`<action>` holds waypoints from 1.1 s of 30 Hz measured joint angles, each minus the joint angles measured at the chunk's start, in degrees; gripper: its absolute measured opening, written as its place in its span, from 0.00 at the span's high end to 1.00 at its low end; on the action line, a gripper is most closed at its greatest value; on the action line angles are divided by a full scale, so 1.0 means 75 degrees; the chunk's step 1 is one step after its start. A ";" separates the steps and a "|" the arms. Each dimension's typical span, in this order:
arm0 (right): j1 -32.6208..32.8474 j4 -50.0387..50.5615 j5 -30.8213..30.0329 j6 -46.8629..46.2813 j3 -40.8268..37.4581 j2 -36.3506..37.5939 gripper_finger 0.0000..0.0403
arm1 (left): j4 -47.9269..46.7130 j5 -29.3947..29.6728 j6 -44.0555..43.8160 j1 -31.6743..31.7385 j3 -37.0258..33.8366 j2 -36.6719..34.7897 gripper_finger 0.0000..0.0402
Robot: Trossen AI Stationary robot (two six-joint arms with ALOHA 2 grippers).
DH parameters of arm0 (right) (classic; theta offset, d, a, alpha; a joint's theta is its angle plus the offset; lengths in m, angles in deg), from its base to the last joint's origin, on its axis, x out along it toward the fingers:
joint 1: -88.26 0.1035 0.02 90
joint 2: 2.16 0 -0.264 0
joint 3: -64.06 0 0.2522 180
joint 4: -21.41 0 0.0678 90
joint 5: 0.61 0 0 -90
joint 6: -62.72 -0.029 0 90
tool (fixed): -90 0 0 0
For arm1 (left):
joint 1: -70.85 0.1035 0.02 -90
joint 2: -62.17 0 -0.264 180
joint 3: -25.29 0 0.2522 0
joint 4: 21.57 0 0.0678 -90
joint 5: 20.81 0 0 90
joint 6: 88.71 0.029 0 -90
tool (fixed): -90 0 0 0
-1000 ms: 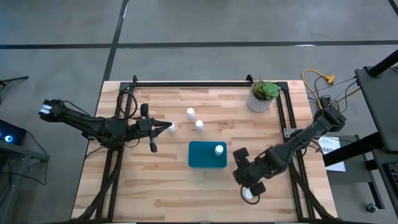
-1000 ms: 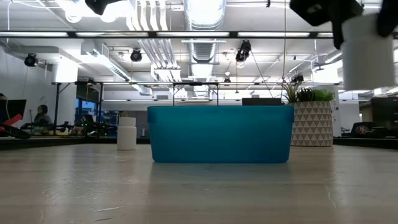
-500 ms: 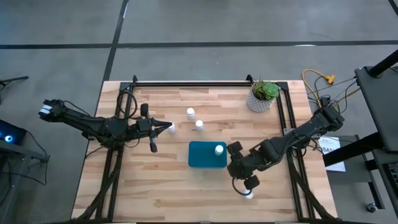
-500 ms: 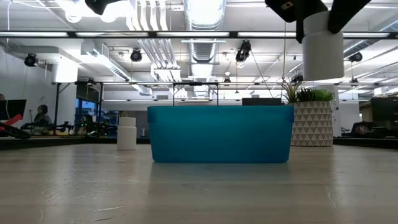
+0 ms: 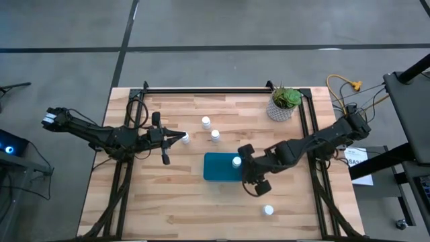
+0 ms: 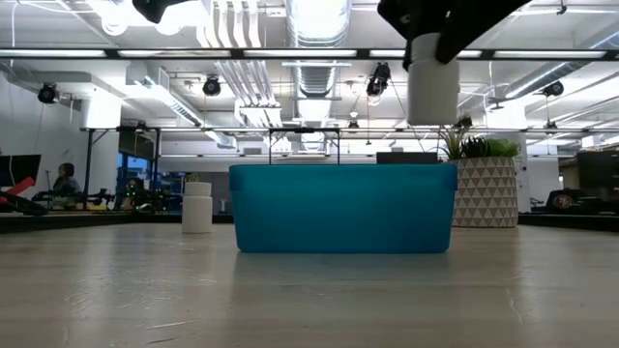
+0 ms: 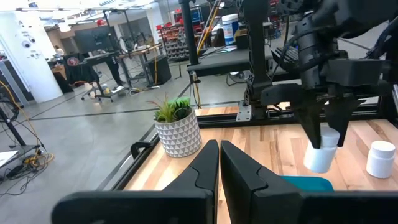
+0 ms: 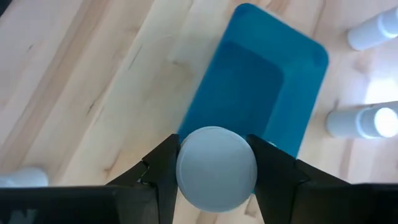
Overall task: Pick and place pill bottles into a basket
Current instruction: Put the white pill bottle into the blue bin
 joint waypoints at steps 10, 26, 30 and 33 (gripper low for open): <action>-0.0333 -0.0543 0.0092 0.0400 -0.0026 -0.0313 0.63 | -0.0002 0.0000 0.0000 0.0000 0.0000 0.0000 1.00; -0.0681 -0.1128 0.0269 0.0752 -0.0071 -0.0996 0.63 | -0.0005 0.0000 0.0000 -0.0002 0.0000 -0.0003 1.00; -0.0717 -0.1381 0.0408 0.0811 -0.0222 -0.1003 0.63 | -0.0005 0.0000 -0.0003 -0.0003 0.0000 -0.0003 1.00; -0.0752 -0.1599 0.0634 0.0835 -0.0355 -0.1003 0.63 | -0.0005 0.0000 -0.0005 -0.0001 0.0000 -0.0003 1.00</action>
